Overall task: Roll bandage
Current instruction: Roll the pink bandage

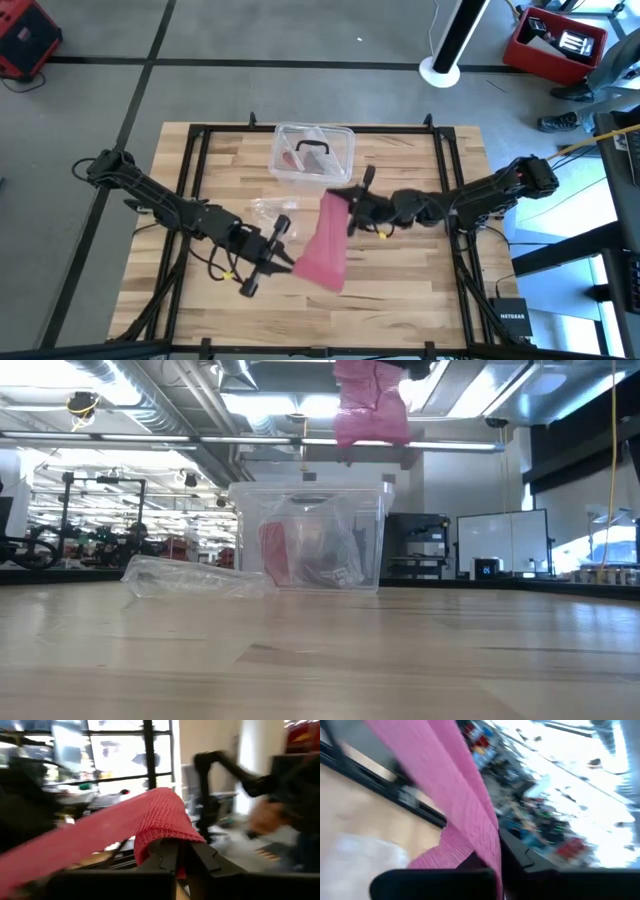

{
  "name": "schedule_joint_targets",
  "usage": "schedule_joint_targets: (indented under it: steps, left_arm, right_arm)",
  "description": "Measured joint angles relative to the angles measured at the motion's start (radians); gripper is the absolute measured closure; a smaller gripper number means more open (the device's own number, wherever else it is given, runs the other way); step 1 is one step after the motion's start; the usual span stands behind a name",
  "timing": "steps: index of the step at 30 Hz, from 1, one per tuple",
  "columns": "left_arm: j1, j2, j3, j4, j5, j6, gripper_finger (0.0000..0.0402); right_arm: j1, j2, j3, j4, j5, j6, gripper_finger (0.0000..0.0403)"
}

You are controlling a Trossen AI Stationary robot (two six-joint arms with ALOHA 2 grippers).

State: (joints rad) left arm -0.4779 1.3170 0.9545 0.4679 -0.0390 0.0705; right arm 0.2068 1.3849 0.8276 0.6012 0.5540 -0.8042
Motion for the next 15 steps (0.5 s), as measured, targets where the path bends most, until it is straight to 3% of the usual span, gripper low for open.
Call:
schedule_joint_targets:
  steps: [3, 8, 15]
  left_arm:
    - [-0.007, 0.0, 0.0, 0.005, 0.052, -0.013, 0.0394]
    - [-0.005, 0.0, 0.0, 0.051, 0.042, 0.058, 0.0394]
    - [-0.013, -0.033, -0.001, 0.145, -0.243, 0.255, 0.0394]
  right_arm:
    - [-0.035, 0.0, 0.041, -0.001, 0.02, -0.07, 0.0397]
    - [-0.049, 0.0, 0.071, -0.038, 0.013, -0.047, 0.0399]
    - [0.004, 0.0, 0.071, -0.199, -0.025, 0.2, 0.04]
